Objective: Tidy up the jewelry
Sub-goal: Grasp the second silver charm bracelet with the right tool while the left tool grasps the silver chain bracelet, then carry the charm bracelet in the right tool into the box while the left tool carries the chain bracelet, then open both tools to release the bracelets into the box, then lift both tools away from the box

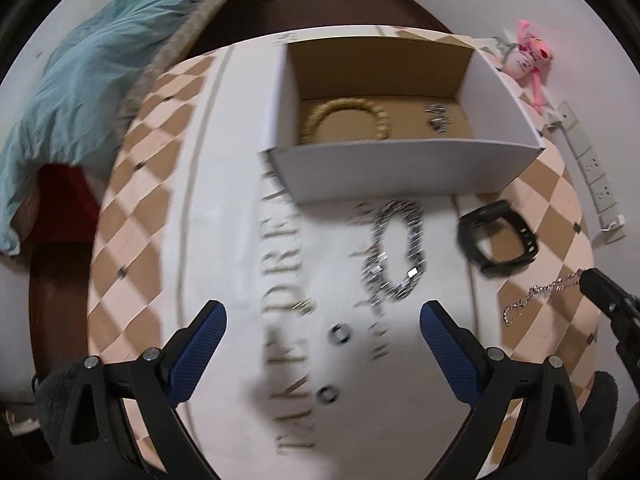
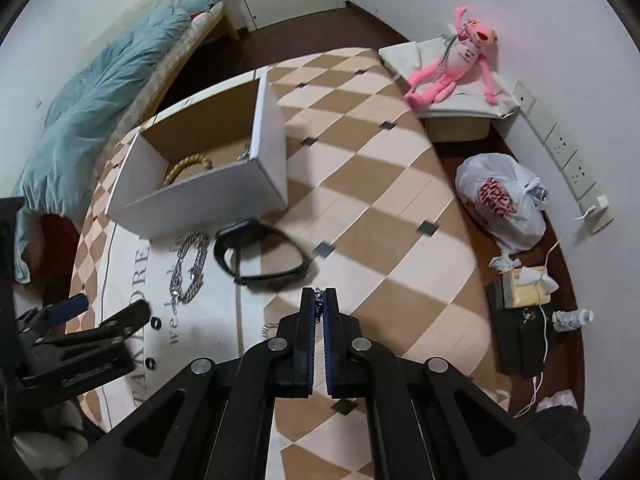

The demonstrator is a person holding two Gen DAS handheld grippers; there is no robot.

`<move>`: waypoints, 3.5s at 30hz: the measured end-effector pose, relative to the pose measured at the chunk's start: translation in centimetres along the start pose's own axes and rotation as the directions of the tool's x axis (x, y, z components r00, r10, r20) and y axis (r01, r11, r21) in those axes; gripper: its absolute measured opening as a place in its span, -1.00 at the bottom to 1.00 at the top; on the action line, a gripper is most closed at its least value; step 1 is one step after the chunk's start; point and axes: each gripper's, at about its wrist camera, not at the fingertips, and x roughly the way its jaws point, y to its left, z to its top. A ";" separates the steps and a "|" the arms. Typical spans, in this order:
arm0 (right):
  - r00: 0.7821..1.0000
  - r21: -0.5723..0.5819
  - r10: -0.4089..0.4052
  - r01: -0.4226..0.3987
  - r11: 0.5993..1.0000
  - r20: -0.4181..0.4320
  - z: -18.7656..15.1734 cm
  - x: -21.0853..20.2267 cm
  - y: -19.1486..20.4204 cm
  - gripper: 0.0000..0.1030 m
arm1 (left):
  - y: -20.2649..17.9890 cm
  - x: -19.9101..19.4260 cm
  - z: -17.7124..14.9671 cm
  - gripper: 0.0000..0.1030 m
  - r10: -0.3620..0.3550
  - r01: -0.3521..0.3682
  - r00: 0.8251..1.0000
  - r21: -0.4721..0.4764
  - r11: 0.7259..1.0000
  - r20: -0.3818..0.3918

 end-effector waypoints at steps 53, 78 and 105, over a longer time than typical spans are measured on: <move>0.971 -0.176 0.211 -0.189 0.966 0.114 12.9 -10.6 9.0 -0.93 | 4.6 -13.7 9.7 -0.86 -0.350 0.356 0.906 0.018 0.934 0.237; 0.964 -0.159 0.048 -0.092 0.983 -0.261 16.8 5.8 9.1 -0.72 | 5.2 -2.0 16.0 -0.59 -0.172 0.172 0.985 -0.031 0.985 0.010; 0.975 -0.202 -0.211 0.194 0.960 -0.067 12.3 2.5 7.7 0.89 | 5.9 -4.1 9.8 0.87 0.002 0.010 0.991 -0.086 0.996 0.133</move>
